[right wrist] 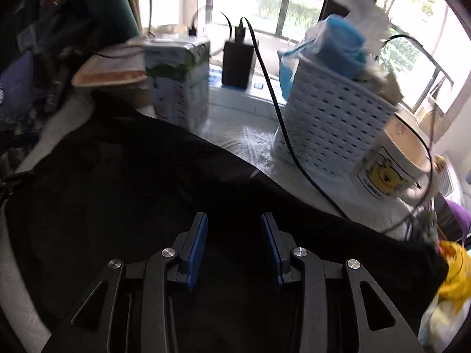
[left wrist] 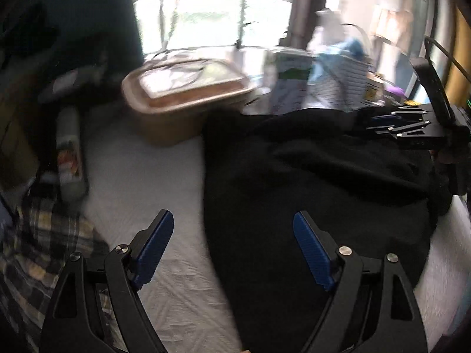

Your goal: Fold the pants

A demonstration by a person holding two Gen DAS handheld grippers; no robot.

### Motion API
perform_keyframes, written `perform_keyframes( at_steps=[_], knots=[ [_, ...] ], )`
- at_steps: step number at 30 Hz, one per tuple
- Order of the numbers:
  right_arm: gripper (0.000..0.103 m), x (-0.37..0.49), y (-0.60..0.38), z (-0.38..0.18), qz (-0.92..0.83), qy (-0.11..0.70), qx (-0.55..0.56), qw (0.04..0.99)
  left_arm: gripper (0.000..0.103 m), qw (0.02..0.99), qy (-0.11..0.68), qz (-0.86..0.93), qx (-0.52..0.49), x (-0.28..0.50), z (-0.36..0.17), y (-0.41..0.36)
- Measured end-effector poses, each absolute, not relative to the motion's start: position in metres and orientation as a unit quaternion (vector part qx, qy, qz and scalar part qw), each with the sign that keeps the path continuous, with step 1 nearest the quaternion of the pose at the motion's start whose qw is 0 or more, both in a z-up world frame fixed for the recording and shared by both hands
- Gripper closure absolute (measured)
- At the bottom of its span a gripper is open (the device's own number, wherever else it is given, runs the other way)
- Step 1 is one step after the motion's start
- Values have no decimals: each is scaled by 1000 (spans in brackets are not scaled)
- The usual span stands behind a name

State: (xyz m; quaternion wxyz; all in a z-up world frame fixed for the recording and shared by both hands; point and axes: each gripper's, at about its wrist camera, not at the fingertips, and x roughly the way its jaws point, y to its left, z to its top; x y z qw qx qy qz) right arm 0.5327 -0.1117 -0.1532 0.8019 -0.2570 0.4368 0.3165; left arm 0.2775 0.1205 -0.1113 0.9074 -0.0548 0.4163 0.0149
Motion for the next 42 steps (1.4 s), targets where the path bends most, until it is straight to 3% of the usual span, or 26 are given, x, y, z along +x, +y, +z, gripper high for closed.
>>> perform_keyframes(
  at_steps=[8, 16, 17, 20, 21, 25, 33, 42],
  knots=[
    [64, 589, -120, -149, 242, 436, -240, 833, 20, 908, 412, 10, -70, 272, -111, 127],
    [63, 508, -149, -107, 284, 406, -207, 844, 20, 913, 404, -38, -42, 244, -100, 100],
    [59, 497, -150, -107, 288, 406, -204, 843, 20, 912, 406, -43, -39, 241, -101, 96],
    [33, 456, -143, -113, 315, 412, -199, 832, 20, 908, 413, -54, -30, 235, -106, 85],
    [31, 444, -141, -115, 323, 412, -199, 829, 20, 906, 418, -56, -25, 234, -109, 82],
    [31, 421, -134, -133, 312, 420, -232, 820, 20, 893, 447, -46, -11, 234, -130, 75],
    [31, 454, -191, -157, 218, 460, -224, 831, 19, 893, 449, -30, 15, 227, -133, 68],
    [28, 482, -235, -152, 154, 440, -224, 856, 16, 892, 452, -23, 13, 217, -134, 78]
  ],
)
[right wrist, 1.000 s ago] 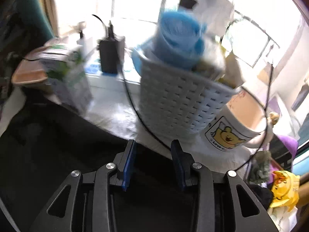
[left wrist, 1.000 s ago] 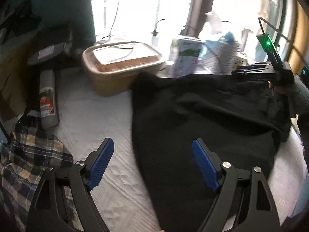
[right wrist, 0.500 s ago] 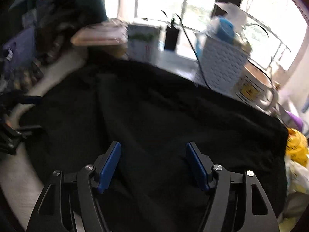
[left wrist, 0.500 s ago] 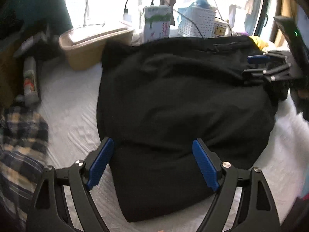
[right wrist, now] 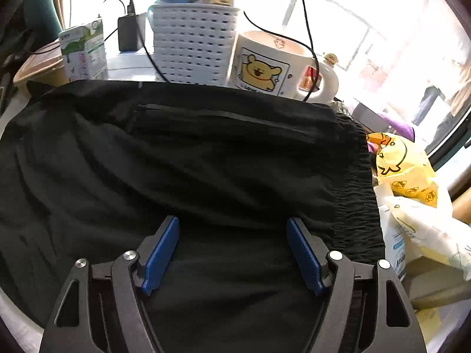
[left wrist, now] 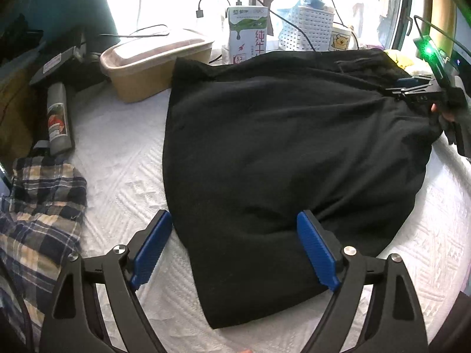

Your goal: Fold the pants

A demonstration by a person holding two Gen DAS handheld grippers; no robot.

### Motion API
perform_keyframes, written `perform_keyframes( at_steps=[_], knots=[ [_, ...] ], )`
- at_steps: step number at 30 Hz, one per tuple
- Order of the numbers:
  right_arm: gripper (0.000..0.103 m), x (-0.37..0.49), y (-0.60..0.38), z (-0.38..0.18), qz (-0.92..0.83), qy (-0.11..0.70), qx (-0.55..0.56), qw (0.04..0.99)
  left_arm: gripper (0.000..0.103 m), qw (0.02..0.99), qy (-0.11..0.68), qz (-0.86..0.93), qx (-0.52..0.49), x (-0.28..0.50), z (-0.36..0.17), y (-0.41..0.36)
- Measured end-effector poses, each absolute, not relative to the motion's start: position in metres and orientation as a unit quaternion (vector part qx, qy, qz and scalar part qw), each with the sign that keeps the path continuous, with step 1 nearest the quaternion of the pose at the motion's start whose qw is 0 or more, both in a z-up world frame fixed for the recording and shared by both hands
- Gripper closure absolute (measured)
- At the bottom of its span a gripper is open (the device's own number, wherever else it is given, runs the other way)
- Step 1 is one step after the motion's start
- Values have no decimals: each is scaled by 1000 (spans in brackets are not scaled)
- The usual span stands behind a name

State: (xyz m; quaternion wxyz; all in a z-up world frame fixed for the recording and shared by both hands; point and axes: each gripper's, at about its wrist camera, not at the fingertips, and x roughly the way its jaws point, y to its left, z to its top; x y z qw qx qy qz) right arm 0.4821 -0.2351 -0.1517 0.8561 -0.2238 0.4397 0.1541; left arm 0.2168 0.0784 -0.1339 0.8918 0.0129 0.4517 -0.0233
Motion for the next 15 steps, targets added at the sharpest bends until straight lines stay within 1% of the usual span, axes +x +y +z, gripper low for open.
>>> perform_keyframes(
  at_steps=[4, 7, 9, 12, 15],
  knots=[
    [28, 483, -239, -146, 140, 429, -229, 863, 16, 890, 456, -20, 13, 218, -133, 77],
    [28, 471, -241, -129, 138, 406, -216, 877, 16, 886, 463, -15, 9, 217, -126, 78],
    [26, 460, -241, -117, 141, 392, -210, 884, 16, 893, 449, -22, -1, 212, -116, 78],
    [26, 436, -243, -96, 161, 380, -191, 891, 16, 902, 431, -34, -3, 211, -104, 72],
    [26, 410, -251, -88, 173, 380, -172, 892, 16, 902, 429, -43, 8, 219, -103, 60]
  ],
)
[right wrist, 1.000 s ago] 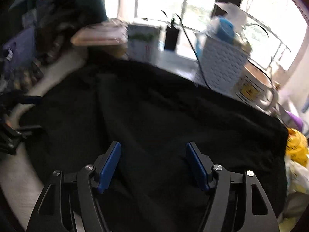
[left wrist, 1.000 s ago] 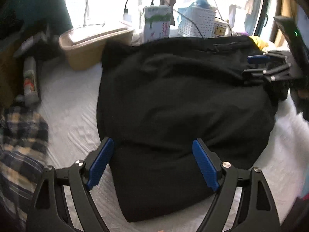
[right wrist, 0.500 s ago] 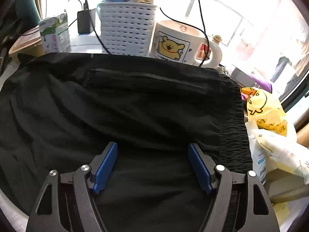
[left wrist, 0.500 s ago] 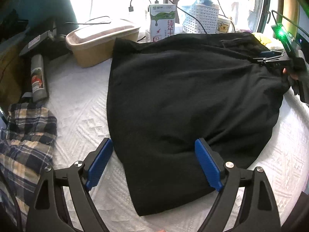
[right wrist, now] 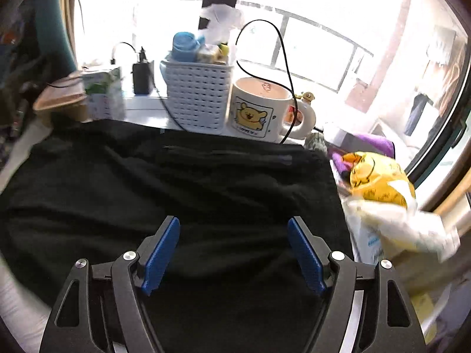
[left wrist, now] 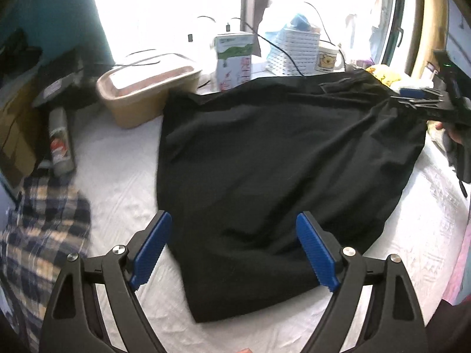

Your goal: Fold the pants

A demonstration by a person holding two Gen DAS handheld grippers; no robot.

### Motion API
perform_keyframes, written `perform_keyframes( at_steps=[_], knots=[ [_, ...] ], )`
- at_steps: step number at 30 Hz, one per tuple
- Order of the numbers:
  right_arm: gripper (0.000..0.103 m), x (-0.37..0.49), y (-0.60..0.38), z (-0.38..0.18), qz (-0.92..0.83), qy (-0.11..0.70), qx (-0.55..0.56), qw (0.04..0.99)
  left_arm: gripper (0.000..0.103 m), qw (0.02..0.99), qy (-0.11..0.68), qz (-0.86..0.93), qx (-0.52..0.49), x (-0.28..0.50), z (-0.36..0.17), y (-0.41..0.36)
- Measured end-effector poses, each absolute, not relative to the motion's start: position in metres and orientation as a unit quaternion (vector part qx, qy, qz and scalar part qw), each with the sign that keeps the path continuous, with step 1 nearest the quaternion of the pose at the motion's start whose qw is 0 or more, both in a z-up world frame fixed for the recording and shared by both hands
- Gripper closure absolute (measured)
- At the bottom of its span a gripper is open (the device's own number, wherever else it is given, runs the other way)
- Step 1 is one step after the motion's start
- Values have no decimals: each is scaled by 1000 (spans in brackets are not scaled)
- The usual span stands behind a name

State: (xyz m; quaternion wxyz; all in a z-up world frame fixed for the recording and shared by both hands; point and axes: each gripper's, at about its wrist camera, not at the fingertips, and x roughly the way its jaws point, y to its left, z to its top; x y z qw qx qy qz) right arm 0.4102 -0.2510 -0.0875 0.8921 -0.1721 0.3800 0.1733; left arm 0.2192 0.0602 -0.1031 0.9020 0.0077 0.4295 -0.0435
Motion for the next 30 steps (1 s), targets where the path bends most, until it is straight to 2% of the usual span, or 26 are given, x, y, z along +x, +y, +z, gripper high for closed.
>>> perform_keyframes(
  at_steps=[3, 9, 21, 24, 30],
  knots=[
    [25, 385, -263, -83, 174, 384, -143, 896, 16, 899, 434, -47, 17, 232, -107, 49],
    [25, 366, -282, -113, 160, 408, -120, 891, 16, 883, 467, -37, 28, 259, -127, 36],
    [24, 351, -313, -149, 139, 450, -85, 878, 15, 875, 484, -29, 15, 236, -123, 50],
    [17, 344, -318, -148, 128, 448, -81, 881, 15, 879, 476, -25, 9, 226, -117, 50],
    [15, 333, -339, -138, 115, 444, -37, 888, 15, 898, 437, -48, -12, 217, -93, 43]
  ],
)
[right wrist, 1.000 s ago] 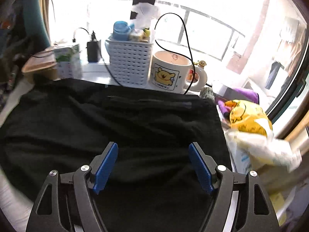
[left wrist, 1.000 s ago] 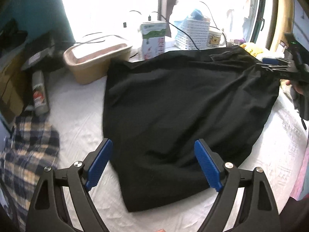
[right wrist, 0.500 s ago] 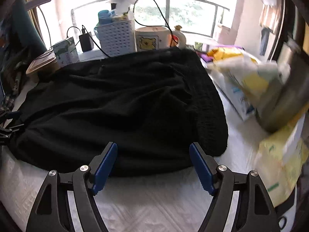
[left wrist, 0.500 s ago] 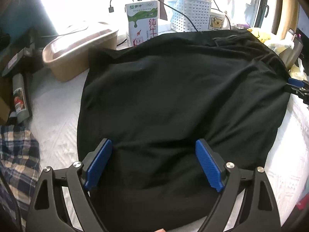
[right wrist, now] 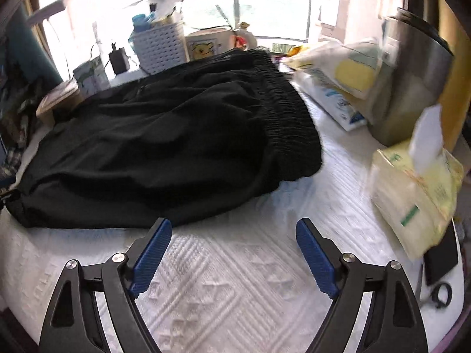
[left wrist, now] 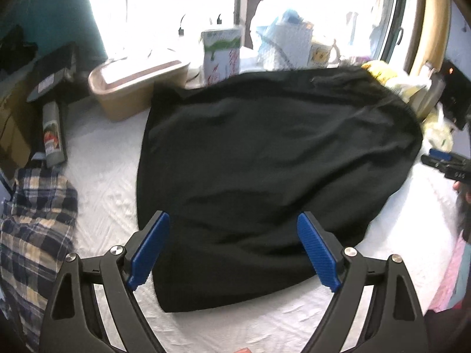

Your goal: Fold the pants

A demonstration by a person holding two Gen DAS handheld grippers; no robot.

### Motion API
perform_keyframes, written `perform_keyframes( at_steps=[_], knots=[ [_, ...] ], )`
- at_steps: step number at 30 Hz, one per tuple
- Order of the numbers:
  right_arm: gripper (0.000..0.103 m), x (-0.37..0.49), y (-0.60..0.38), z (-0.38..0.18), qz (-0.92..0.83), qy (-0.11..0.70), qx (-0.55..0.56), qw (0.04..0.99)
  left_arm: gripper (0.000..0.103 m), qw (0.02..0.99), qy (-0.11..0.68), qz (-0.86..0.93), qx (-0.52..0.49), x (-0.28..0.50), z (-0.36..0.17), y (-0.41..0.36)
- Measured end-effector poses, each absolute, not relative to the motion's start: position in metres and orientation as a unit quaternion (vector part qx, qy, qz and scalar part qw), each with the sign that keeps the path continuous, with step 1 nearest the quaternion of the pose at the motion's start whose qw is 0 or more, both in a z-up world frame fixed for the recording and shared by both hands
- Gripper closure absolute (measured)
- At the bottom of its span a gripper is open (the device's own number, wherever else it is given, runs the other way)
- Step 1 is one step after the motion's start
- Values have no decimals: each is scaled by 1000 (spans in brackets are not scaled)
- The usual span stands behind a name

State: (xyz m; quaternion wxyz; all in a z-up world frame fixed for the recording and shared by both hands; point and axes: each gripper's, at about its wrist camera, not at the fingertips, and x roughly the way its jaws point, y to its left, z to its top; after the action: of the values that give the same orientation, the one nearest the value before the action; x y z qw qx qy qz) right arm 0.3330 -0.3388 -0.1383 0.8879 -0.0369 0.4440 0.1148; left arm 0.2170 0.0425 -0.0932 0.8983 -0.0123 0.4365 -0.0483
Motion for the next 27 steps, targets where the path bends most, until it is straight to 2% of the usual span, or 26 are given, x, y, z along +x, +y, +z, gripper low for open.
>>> perform_keyframes(
  at_steps=[2, 6, 20, 27],
  knots=[
    [14, 331, -344, -136, 112, 441, -25, 890, 15, 901, 431, -56, -15, 218, -91, 39],
    [0, 333, -344, -134, 117, 440, -4, 891, 15, 901, 431, -49, -23, 226, -93, 38],
    [0, 384, -343, -141, 138, 434, 151, 877, 15, 907, 408, 50, -93, 223, -89, 123],
    [0, 427, -337, -142, 126, 425, 220, 869, 15, 905, 406, 71, -100, 219, -94, 138]
  ],
)
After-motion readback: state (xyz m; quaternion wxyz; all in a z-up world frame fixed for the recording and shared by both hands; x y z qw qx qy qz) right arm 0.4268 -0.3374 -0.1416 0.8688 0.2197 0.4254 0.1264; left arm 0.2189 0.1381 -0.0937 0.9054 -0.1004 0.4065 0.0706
